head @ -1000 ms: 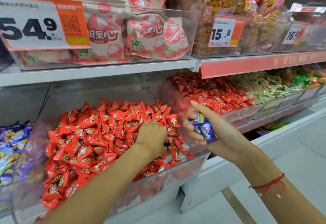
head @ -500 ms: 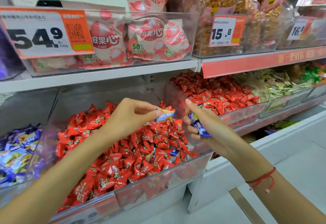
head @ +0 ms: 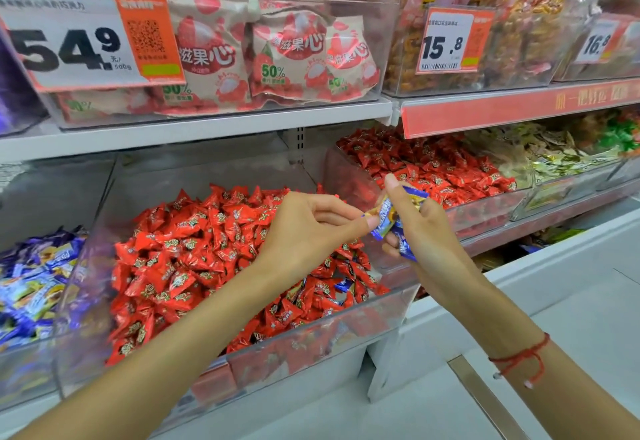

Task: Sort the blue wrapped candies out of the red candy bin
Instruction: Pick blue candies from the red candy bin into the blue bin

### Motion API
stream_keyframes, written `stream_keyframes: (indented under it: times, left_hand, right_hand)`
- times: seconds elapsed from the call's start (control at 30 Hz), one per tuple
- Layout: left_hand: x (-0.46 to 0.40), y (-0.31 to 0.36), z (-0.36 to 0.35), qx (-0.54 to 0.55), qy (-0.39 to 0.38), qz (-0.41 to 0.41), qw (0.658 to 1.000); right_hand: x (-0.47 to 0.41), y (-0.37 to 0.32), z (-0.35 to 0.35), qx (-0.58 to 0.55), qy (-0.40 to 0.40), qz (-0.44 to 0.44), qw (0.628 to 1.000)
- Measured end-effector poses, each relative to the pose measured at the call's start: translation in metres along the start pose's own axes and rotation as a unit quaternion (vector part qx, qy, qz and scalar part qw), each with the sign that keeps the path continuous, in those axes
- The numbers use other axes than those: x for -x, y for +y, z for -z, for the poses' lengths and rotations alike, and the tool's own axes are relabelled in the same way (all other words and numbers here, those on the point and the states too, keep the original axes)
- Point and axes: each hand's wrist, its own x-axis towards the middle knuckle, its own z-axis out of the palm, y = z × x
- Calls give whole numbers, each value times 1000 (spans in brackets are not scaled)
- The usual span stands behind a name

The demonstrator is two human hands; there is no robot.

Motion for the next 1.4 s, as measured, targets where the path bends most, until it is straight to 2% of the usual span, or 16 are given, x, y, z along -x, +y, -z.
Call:
stream_keyframes:
  times: [0.07, 0.17, 0.27, 0.33, 0.4, 0.47, 0.6, 0.8, 0.97, 1.07, 1.17, 1.27, 1.4]
  left_hand:
    - [-6, -8, 3, -26, -77, 13, 997]
    - [-10, -40, 6, -231, -185, 53, 954]
    - [-9, -63, -4, -429, -153, 37, 890]
    - [-12, -69, -15, -492, -123, 5, 862]
    - [-17, -72, -23, -536, -132, -3, 834]
    - [-19, -72, -25, -536, -146, 9, 832]
    - [-16, -67, -8, -450, -130, 35, 883]
    - [9, -35, 48, -253, -18, 58, 966]
    - [46, 2, 72, -104, 47, 48, 992]
    - [73, 13, 98, -101, 112, 9, 989]
    - [112, 12, 146, -156, 221, -16, 963]
    - [155, 1, 202, -230, 315, 24, 920]
    - [185, -5, 246, -290, 366, 83, 881]
  right_hand:
    - [1, 2, 3, -5, 50, 3, 999]
    - [-3, 2, 10, 12, 94, 23, 995]
    - [-4, -4, 14, 8, 88, 22, 996]
    - [-2, -6, 15, 9, 64, 17, 998]
    - [-1, -6, 15, 8, 43, 13, 999]
    - [0, -5, 18, 13, 26, 5, 1000]
    - [1, -8, 23, 42, -19, -17, 999]
    - [3, -11, 5, 106, -71, -37, 991]
    - [9, -17, -43, 111, -134, -30, 984]
    - [12, -23, -82, 72, -174, -4, 982]
    - [15, -30, -126, 63, -211, 7, 975]
    - [19, -30, -178, 68, -235, 34, 969]
    - [22, -31, -260, 69, -230, 134, 961]
